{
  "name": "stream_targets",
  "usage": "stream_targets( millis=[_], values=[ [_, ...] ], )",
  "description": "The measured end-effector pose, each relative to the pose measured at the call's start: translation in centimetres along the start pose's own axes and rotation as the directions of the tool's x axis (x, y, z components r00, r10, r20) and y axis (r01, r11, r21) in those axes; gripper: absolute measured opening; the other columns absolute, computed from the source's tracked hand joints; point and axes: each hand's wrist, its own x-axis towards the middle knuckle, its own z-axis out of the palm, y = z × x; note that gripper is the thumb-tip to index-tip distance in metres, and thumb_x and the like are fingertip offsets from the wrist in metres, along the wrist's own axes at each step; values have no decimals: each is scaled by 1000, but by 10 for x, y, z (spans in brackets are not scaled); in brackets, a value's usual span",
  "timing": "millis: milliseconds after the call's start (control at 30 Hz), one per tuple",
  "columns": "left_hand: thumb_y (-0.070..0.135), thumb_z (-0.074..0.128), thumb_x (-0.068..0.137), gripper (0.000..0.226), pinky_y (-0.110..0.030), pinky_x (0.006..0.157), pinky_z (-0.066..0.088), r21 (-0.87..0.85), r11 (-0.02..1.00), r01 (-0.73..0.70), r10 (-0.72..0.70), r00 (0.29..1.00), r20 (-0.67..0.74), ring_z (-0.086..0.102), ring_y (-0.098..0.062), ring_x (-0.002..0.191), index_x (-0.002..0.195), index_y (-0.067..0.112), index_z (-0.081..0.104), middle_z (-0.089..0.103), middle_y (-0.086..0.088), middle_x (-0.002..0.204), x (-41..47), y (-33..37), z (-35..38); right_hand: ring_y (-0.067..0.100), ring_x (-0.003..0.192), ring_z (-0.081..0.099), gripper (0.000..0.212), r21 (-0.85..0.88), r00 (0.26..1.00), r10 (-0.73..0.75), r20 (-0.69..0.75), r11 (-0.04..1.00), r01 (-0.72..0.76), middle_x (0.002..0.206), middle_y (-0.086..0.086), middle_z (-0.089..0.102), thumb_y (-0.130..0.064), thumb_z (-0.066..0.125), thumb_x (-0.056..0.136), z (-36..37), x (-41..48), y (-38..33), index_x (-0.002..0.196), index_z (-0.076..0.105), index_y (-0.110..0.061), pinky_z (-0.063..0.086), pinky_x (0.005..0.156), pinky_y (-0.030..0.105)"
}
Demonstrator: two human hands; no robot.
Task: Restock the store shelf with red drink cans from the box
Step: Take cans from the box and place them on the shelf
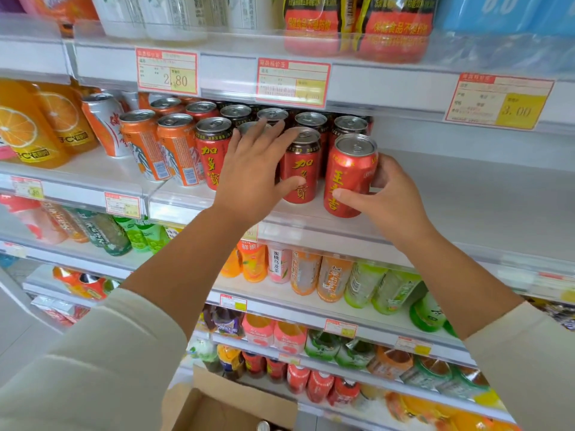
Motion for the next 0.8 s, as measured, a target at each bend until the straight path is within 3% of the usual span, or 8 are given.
stream_targets(
  millis=[133, 233, 300, 467, 800],
  values=[
    [54, 65, 87, 70, -60, 119, 2, 21, 999, 40, -40, 999, -18, 21, -24, 150, 148, 31, 41, 41, 3, 155, 5, -1, 4, 10, 101, 60, 78, -3, 999, 41, -9, 999, -41, 115, -3, 64, -25, 87, 66, 8, 3, 6, 131, 44, -23, 47, 86, 24],
    [53, 67, 84, 67, -61, 118, 4, -29, 998, 55, -56, 998, -38, 25, -24, 148, 145, 31, 46, 46, 3, 152, 9, -1, 7, -2, 94, 56, 74, -26, 999, 32, 1, 999, -32, 118, -3, 54, -27, 85, 70, 10, 6, 8, 132, 44, -24, 46, 84, 15],
    [47, 70, 85, 64, -60, 119, 6, -66, 996, 64, -67, 997, -43, 28, -24, 147, 143, 30, 49, 48, 4, 150, 10, 0, 8, 0, 94, 55, 71, -66, 998, 44, 38, 997, -42, 121, 0, 49, -29, 83, 72, 6, 9, 9, 133, 46, -27, 42, 80, 12],
    [39, 73, 84, 61, -58, 120, 9, -123, 990, 73, -79, 996, -48, 33, -23, 145, 141, 28, 53, 50, 4, 148, 11, -3, 8, 12, 104, 58, 73, 1, 994, 78, 81, 997, -78, 117, -1, 58, -18, 79, 77, 4, 13, 10, 138, 40, -20, 47, 90, 29],
    [35, 76, 83, 61, -59, 120, 10, -160, 985, 61, -70, 996, -51, 35, -24, 143, 140, 26, 54, 52, 2, 147, 11, -6, 6, 15, 107, 58, 70, -113, 999, 47, 16, 993, -45, 126, 4, 56, -31, 83, 72, 14, 16, 17, 130, 46, -19, 48, 95, 35]
  ],
)
